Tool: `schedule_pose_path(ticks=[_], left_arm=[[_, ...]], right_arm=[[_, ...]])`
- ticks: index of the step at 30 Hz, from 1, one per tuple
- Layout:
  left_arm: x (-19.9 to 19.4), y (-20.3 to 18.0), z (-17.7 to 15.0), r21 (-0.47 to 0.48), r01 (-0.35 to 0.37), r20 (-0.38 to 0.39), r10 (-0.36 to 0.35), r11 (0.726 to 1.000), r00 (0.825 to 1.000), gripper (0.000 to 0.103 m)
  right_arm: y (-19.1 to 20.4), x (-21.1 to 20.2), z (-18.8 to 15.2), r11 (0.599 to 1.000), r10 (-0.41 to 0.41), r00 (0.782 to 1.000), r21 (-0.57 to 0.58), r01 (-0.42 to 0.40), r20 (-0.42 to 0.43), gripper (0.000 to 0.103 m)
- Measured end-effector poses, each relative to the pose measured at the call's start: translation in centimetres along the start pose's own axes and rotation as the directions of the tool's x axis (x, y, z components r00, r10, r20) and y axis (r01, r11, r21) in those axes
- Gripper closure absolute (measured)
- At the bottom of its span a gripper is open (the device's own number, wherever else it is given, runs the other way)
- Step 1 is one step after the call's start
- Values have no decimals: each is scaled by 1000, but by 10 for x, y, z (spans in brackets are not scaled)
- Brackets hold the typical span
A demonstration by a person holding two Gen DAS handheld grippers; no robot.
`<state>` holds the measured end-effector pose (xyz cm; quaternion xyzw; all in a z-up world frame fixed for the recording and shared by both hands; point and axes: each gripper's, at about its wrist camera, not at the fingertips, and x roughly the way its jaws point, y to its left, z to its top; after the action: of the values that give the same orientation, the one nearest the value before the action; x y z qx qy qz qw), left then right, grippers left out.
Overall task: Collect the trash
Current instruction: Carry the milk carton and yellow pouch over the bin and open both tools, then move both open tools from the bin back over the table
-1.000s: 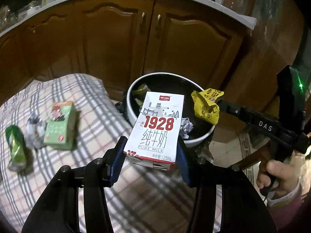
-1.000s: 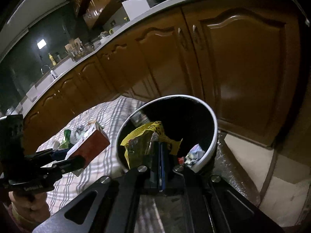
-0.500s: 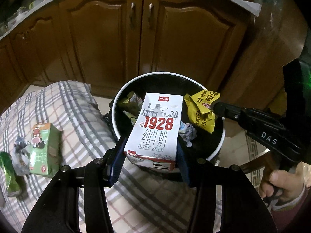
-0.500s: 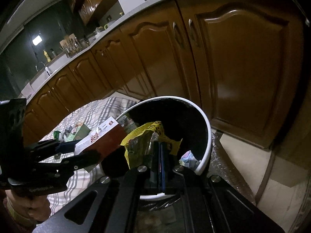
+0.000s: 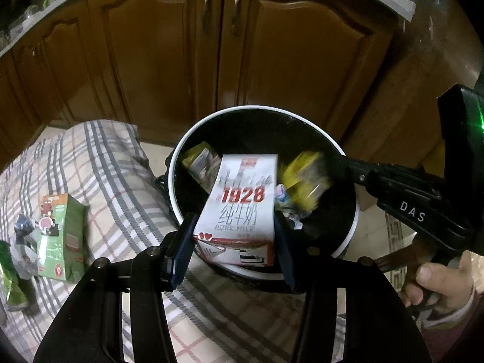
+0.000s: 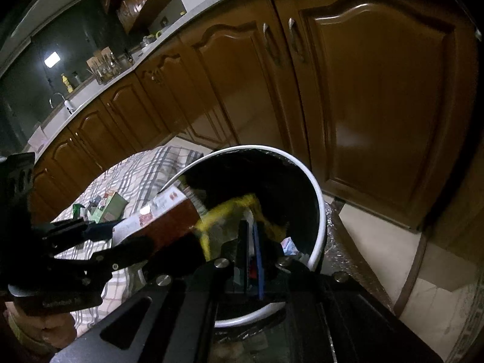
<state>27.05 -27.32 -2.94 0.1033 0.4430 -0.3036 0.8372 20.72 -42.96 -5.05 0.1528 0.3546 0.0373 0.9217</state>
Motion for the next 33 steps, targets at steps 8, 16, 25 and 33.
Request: schedule_pose_path(ticks=[8, 16, 25, 33], left_arm=[[-22, 17, -16, -80, 31, 61, -26, 996, 998, 40], [-55, 52, -65, -244, 39, 118, -11, 969, 993, 37], [-96, 100, -120, -388, -12, 144, 74, 921, 987, 37], [-120, 142, -159, -477, -69, 141, 154, 876, 978, 37]], right_arm=[[0, -9, -5, 1000, 11, 1000, 20, -11, 14, 66], [23, -23, -25, 996, 76, 996, 40, -78, 47, 30], [74, -23, -43, 986, 167, 985, 6, -168, 28, 27], [121, -7, -57, 973, 225, 974, -41, -227, -32, 27]])
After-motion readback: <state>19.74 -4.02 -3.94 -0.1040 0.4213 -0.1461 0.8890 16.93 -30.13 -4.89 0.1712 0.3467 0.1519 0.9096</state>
